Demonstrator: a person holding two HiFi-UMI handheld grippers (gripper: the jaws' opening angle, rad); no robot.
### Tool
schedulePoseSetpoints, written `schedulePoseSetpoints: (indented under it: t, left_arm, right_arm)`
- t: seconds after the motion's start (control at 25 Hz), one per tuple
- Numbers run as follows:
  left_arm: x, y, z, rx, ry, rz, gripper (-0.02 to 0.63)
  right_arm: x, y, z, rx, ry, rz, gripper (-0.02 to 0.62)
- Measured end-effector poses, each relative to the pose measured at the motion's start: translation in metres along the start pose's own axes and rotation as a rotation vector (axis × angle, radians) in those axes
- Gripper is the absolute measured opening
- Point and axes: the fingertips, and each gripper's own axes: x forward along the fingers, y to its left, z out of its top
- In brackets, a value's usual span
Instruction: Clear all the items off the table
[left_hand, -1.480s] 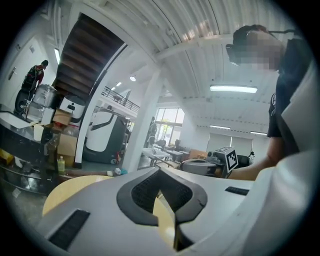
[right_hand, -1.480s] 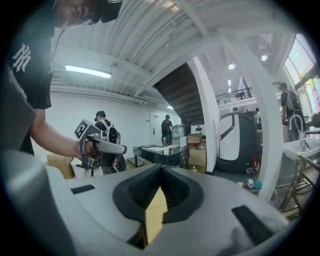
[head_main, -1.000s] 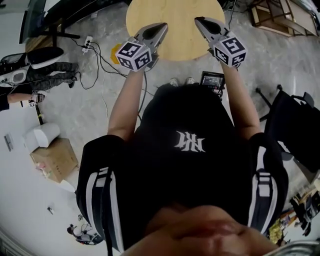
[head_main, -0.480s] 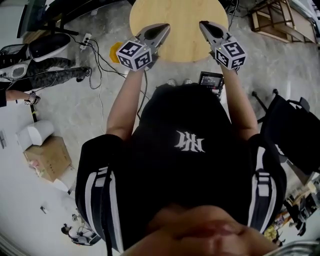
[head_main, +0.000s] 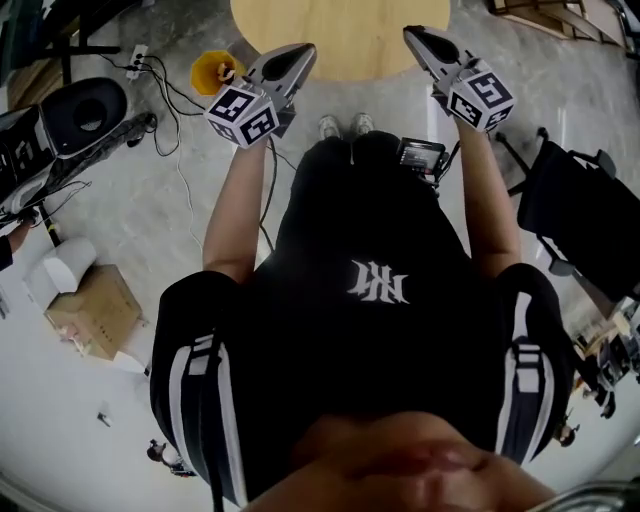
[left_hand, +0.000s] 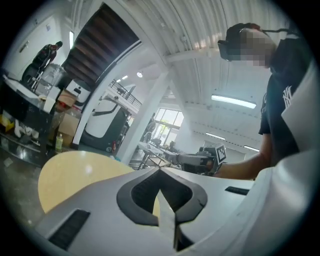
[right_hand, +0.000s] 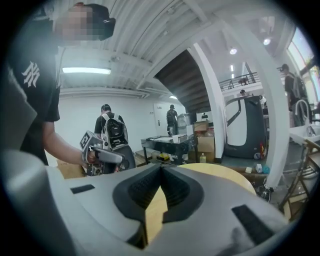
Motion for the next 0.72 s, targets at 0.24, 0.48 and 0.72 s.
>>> schedulePoseSetpoints:
  t: [0.24, 0.48, 0.72]
  left_arm:
    - [-0.009, -0.026, -0.048, -0.063, 0.054, 0.014, 0.012]
    - [-0.021, -0.064, -0.061, -0.004, 0.067, 0.045, 0.011]
    - [-0.041, -0.163, -0.077, 0.042, 0.038, 0.051, 0.012]
  right_arm:
    - [-0.028, 0.019, -0.033, 0.019, 0.028, -0.003, 0.002]
    - [-0.052, 0.053, -0.042, -0.046, 0.016, 0.030, 0.002]
    - [-0.144, 0.120, -0.052, -0.069, -0.050, 0.093, 0.002]
